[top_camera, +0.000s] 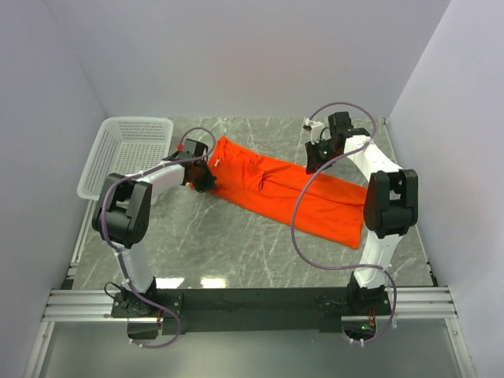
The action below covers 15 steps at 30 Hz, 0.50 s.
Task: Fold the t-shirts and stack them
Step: Fold the tshirt
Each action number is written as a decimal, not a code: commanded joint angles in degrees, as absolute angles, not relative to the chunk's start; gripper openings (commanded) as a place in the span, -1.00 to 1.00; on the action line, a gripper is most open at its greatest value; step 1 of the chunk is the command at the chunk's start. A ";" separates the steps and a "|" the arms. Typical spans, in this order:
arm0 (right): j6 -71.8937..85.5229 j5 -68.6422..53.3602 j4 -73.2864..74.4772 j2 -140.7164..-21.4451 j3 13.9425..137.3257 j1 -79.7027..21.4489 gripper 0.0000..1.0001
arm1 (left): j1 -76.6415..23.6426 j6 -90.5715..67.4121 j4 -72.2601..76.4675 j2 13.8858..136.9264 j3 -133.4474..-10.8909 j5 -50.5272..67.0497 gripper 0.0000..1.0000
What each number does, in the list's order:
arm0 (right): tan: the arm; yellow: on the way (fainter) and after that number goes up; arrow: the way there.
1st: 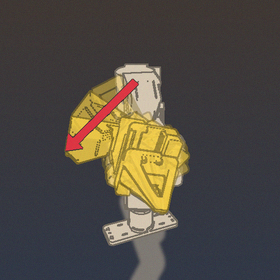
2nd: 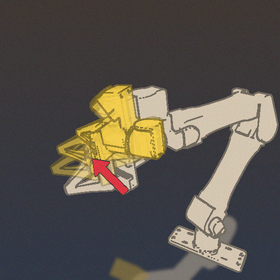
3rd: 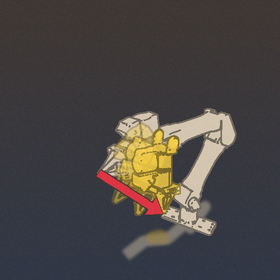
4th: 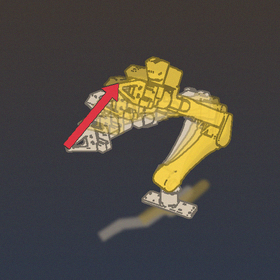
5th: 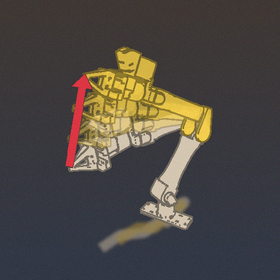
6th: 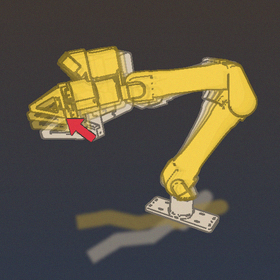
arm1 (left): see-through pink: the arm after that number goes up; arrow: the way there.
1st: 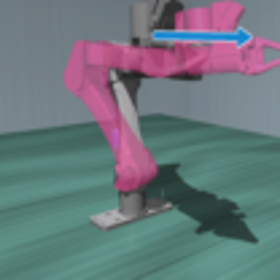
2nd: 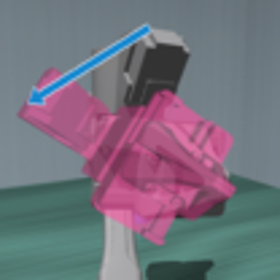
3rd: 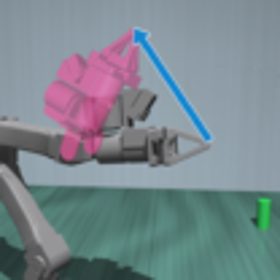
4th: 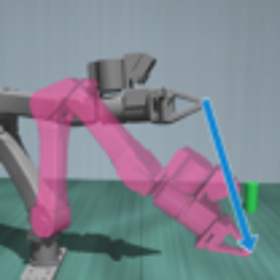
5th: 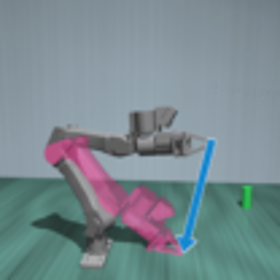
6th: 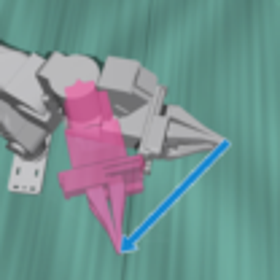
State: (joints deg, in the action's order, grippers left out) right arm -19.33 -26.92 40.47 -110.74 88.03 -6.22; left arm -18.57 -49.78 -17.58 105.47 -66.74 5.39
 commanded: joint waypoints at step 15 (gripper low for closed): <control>-20.48 -24.97 39.03 -108.02 87.10 -5.36 -0.60 | -16.00 -42.98 -25.75 115.40 -74.26 0.18 -0.99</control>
